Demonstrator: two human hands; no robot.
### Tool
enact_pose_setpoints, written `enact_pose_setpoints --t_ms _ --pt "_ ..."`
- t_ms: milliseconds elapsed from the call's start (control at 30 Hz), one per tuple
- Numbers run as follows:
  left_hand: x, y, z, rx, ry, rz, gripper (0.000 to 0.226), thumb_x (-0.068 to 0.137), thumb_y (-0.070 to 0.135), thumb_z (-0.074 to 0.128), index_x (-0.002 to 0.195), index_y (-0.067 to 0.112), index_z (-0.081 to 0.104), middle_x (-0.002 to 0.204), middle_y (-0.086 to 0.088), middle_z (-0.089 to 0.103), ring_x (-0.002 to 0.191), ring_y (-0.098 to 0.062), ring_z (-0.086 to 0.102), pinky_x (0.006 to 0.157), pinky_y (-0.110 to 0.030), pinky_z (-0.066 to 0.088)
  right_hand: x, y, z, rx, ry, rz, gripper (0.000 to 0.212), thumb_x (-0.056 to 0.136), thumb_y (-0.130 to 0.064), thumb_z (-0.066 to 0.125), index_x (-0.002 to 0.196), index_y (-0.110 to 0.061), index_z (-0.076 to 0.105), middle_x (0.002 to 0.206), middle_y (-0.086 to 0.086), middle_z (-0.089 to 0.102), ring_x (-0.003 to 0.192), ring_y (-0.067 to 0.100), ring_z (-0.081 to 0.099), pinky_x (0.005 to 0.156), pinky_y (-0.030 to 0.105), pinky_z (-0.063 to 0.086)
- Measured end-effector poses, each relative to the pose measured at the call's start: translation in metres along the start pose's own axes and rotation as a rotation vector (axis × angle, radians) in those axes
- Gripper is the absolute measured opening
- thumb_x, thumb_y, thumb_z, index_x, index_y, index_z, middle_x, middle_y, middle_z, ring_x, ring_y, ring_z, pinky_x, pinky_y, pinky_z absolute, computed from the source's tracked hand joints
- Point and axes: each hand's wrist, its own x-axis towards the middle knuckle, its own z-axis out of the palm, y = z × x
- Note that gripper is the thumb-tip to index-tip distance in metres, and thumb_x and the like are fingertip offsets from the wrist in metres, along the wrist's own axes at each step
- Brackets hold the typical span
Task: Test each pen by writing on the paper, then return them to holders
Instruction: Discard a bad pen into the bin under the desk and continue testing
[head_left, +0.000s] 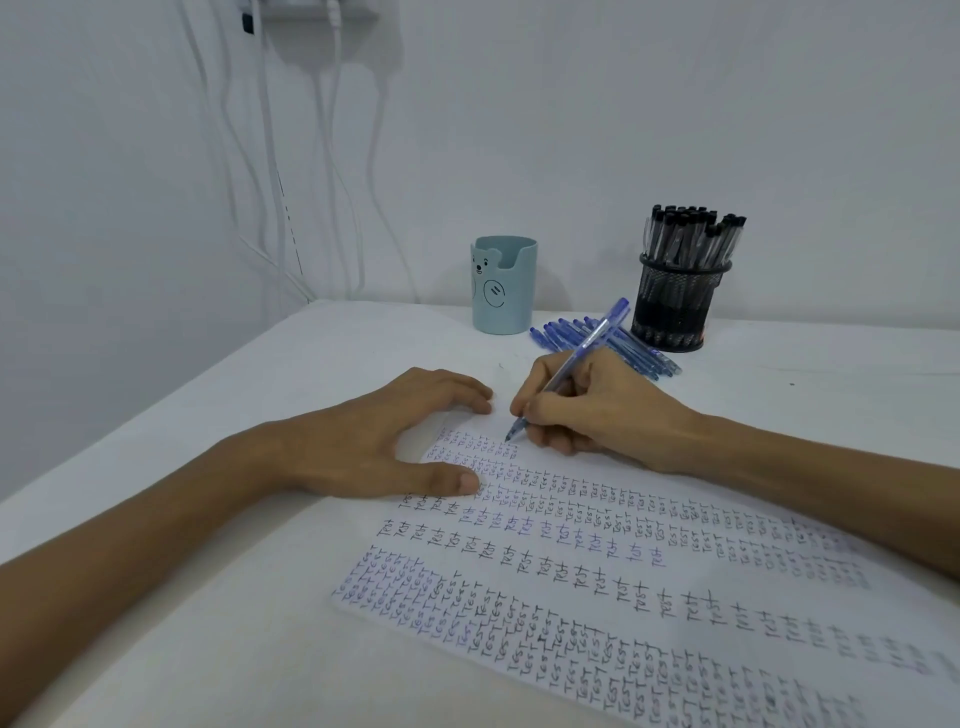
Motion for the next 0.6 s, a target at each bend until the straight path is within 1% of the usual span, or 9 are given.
enact_pose_setpoints --t_ms 67,167,333,467,600 --pt "0.0005 -0.0019 0.0008 -0.003 0.003 0.003 0.08 0.077 0.091 0.054 0.144 0.049 0.044 0.154 0.035 0.035 0.149 0.001 0.029 0.122 -0.04 0.032 0.0 0.0006 0.0009 -0.05 0.028 -0.006 0.011 0.093 -0.004 0.065 0.084 0.0 0.067 0.066 0.014 0.067 0.049 0.015 0.051 0.049 0.023 0.043" --pt "0.0015 -0.0045 0.0018 0.002 0.003 0.011 0.079 0.077 0.091 0.055 0.144 0.05 0.044 0.154 0.034 0.035 0.149 0.0 0.03 0.122 -0.041 0.032 -0.0018 0.0005 0.0023 -0.079 0.033 -0.011 0.014 0.094 -0.004 0.064 0.081 0.002 0.065 0.064 0.016 0.068 0.046 0.015 0.048 0.047 0.024 0.04" --pt "0.0021 -0.0061 0.0031 0.002 0.014 0.029 0.078 0.079 0.089 0.056 0.144 0.047 0.045 0.154 0.032 0.037 0.148 -0.003 0.032 0.121 -0.042 0.034 -0.0027 -0.0005 0.0036 -0.109 0.006 -0.025 0.016 0.09 0.0 0.064 0.076 -0.005 0.065 0.06 0.011 0.066 0.049 0.013 0.047 0.049 0.021 0.038" --pt "0.002 -0.0072 0.0034 0.002 0.022 0.041 0.078 0.079 0.089 0.057 0.144 0.046 0.046 0.154 0.032 0.037 0.148 -0.003 0.032 0.121 -0.04 0.033 -0.0026 -0.0001 0.0036 -0.111 0.002 -0.03 0.015 0.09 0.0 0.065 0.076 -0.004 0.066 0.059 0.01 0.066 0.051 0.015 0.047 0.049 0.021 0.038" --pt "0.0033 -0.0098 0.0045 0.002 0.023 0.044 0.078 0.078 0.088 0.058 0.143 0.048 0.046 0.154 0.033 0.037 0.148 -0.002 0.032 0.121 -0.038 0.032 -0.0024 0.0007 0.0032 -0.129 0.006 -0.04 0.012 0.09 0.0 0.066 0.077 -0.001 0.066 0.059 0.009 0.065 0.051 0.014 0.048 0.05 0.021 0.039"
